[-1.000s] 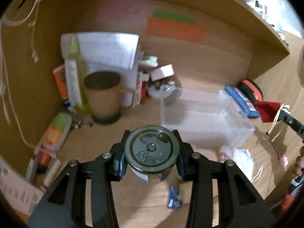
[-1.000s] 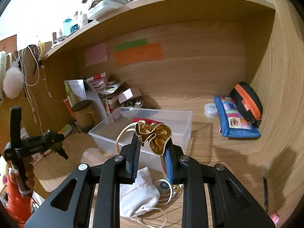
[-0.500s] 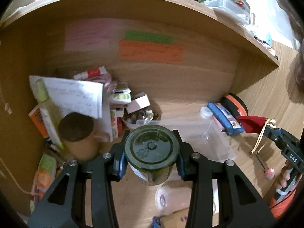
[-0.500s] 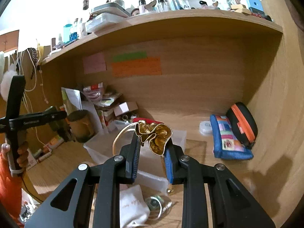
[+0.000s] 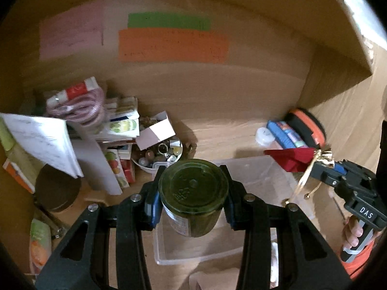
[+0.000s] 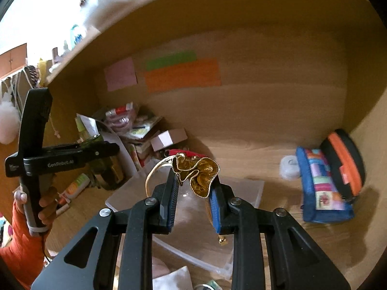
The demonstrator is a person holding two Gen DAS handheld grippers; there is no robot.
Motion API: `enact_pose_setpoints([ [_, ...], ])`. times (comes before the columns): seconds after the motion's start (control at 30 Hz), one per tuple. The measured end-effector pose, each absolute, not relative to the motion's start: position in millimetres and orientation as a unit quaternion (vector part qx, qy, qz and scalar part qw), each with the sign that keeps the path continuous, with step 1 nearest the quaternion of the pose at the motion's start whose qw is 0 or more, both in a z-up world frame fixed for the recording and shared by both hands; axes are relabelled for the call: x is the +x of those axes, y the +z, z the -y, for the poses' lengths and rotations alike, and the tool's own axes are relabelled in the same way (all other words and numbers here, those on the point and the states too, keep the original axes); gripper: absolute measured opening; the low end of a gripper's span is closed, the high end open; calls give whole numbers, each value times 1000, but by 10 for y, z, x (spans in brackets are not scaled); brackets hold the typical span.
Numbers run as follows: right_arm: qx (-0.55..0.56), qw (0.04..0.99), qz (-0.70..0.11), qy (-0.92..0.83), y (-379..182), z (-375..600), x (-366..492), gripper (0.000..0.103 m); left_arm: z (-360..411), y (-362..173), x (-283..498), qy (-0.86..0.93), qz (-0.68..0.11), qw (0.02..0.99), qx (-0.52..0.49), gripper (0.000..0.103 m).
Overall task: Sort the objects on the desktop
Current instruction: 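Lower bottle and red pouch into the clear bin and open both grippers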
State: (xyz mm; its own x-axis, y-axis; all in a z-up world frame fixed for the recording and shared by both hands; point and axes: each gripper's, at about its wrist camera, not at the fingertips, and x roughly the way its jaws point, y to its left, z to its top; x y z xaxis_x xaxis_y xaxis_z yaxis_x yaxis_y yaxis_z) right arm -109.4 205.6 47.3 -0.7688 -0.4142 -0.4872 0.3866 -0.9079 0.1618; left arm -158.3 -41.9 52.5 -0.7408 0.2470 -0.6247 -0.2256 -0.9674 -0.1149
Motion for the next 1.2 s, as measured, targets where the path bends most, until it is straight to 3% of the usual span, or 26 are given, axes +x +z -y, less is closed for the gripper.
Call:
enact_pose_setpoints([
  [0.33,347,226,0,-910,-31,-1879,-1556,23,251,112,-2022,919,-23,108,-378,41],
  [0.77,389,211,-32,-896,-251,-1852,-1747,24,100,-174,-2131,906,-53,103,-407,41],
  [0.9,385,197,-47,-900,-279,-1834,-1738,26,63,-226,-2107,903,-56,98,-415,54],
  [1.03,373,176,-64,-909,-269,-1825,-1714,37,12,-260,-2078,903,-68,93,-415,59],
  [1.2,347,161,-75,-921,-200,-1825,-1659,62,-17,-256,-2056,906,-79,90,-406,70],
])
